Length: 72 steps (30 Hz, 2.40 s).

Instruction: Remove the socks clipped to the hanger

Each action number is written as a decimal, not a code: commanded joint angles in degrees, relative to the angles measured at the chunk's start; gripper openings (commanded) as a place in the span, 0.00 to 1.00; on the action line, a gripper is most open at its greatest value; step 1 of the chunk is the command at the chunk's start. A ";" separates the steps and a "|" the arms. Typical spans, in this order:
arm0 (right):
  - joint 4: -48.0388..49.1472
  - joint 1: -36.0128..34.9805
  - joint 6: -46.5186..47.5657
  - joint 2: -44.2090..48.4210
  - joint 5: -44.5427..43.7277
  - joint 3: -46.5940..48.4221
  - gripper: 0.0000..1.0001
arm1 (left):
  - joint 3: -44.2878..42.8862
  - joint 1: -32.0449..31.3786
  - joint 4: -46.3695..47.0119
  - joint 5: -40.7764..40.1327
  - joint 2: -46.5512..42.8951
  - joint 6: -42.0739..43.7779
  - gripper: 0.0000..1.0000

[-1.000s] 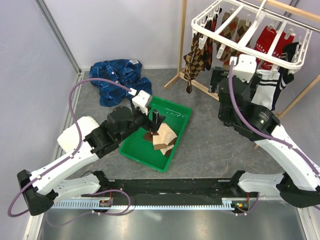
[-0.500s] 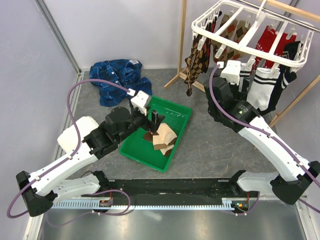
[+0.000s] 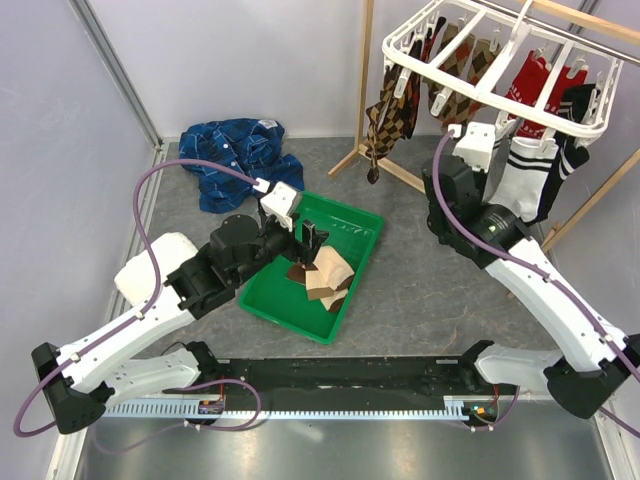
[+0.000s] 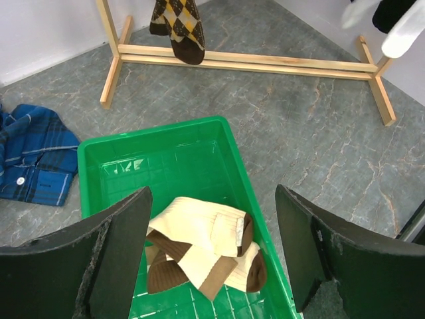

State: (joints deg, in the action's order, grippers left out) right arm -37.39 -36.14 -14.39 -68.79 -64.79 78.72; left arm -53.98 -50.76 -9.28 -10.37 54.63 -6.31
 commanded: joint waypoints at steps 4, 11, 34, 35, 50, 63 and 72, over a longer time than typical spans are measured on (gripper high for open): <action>-0.40 0.11 -1.42 5.77 13.62 1.96 0.00 | -0.34 -0.30 3.21 4.02 -0.40 0.51 0.81; -0.76 0.19 -4.06 10.08 25.05 3.11 0.00 | -11.91 -0.30 4.53 15.90 8.19 -0.29 0.82; -1.02 0.11 -10.21 13.77 33.68 4.34 0.00 | -38.04 -6.89 11.39 18.38 39.76 1.65 0.79; -1.02 0.11 -10.30 13.95 34.03 4.43 0.00 | -38.65 -7.24 11.39 17.85 40.46 1.65 0.76; -3.65 0.19 -11.27 15.53 34.30 4.60 0.05 | -37.43 -9.53 13.06 13.10 39.85 -0.37 0.02; -11.30 0.11 -11.45 16.68 30.70 12.68 0.57 | -31.37 -9.79 15.87 14.41 36.60 -3.54 0.02; -14.99 0.19 -9.25 10.97 26.40 28.39 0.62 | -29.35 -11.20 15.87 12.92 34.84 -3.89 0.02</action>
State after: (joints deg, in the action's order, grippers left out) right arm -50.78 -36.14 -25.28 -55.40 -34.76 99.94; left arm -83.72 -60.88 3.57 4.43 92.71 -8.95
